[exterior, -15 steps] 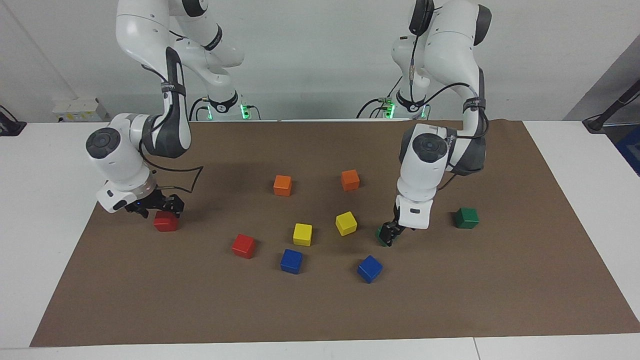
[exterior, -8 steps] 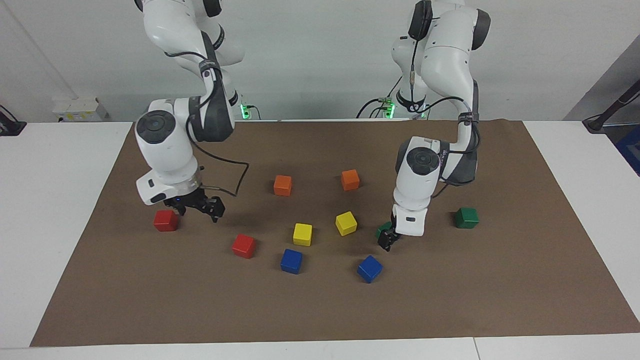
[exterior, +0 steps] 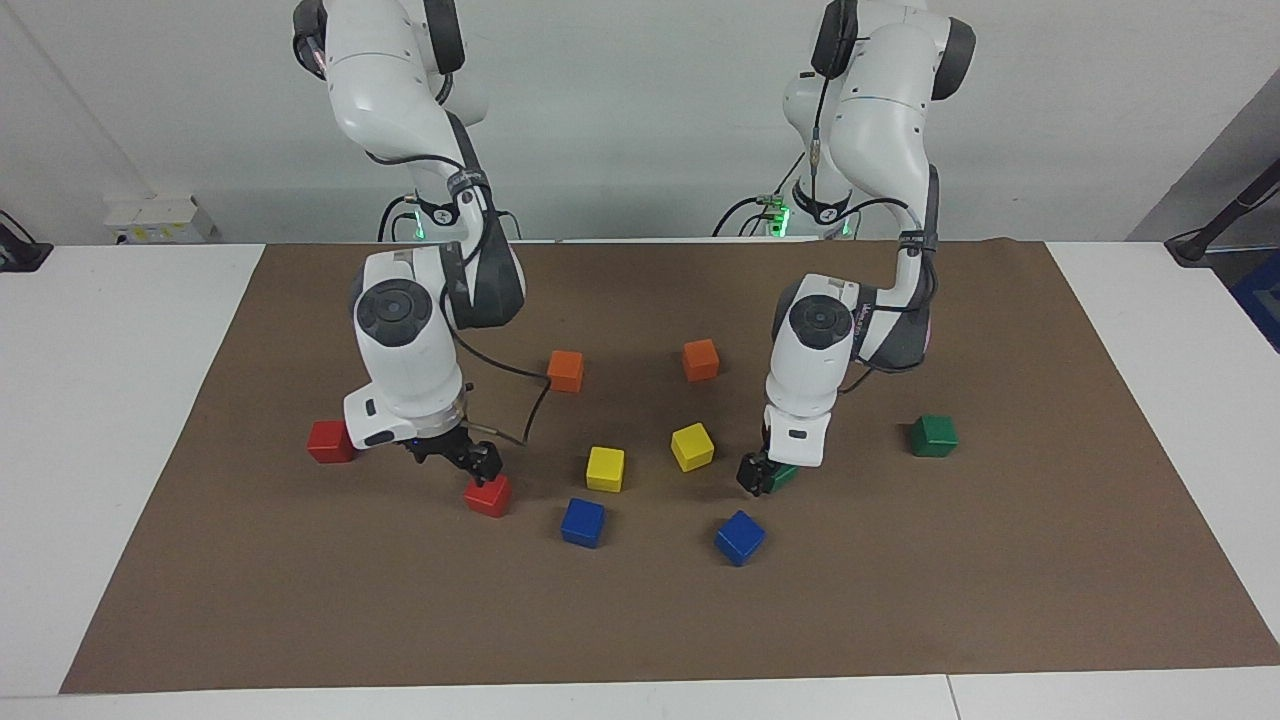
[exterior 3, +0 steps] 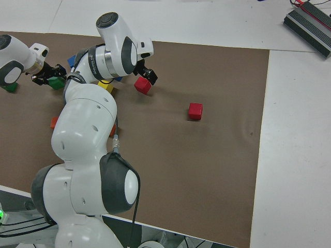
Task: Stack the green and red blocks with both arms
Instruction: 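Grasp green with the left gripper while the right gripper grasps red, then stack green on green with the left gripper while the right gripper stacks red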
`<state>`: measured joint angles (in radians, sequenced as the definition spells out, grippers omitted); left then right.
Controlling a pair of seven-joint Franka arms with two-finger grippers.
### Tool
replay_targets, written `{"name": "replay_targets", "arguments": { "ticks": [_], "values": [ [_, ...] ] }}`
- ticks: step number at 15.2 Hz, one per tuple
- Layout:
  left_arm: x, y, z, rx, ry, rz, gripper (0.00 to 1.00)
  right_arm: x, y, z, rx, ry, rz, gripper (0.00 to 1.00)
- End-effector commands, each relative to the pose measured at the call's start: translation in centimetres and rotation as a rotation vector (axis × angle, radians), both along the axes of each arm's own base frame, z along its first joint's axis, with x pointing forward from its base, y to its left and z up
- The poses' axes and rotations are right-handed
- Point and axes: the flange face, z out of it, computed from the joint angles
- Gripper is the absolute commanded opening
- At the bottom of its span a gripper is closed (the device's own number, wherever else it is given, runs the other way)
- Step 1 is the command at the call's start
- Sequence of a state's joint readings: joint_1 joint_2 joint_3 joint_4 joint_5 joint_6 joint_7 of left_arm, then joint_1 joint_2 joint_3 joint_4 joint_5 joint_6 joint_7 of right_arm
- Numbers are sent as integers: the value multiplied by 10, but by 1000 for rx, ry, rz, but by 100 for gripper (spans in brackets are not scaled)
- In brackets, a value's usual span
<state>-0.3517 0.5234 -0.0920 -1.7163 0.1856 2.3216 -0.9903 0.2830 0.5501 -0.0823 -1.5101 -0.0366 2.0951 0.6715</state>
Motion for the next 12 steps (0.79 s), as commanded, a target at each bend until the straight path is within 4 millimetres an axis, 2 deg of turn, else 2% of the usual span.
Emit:
{"name": "replay_targets", "arguments": {
  "ticks": [1,2,3,4,7,8,10,11,12],
  "values": [
    [-14,9,5,71,-7,-19,0,9,16,-4,24,-45,-7,100],
    [-12,16,11,107,26,-20,0,9,16,-6,23,-49,-6,100],
    [-7,25,29,147,42,-65,0,9,15,-13,22,-46,-7,100],
    [-5,45,51,161,58,-120,0,9,16,-17,27,-60,-3,100],
    [-5,132,104,101,129,-291,0,2,13,-40,28,-66,6,100],
    [-3,158,111,58,153,-342,0,0,14,-43,26,-60,7,100],
    [4,208,111,36,169,-429,0,-3,12,-48,24,-51,6,100],
    [6,224,110,36,169,-470,0,-4,12,-49,27,-58,10,100],
    [8,238,111,38,161,-510,0,-8,11,-55,28,-59,10,87]
  ]
}}
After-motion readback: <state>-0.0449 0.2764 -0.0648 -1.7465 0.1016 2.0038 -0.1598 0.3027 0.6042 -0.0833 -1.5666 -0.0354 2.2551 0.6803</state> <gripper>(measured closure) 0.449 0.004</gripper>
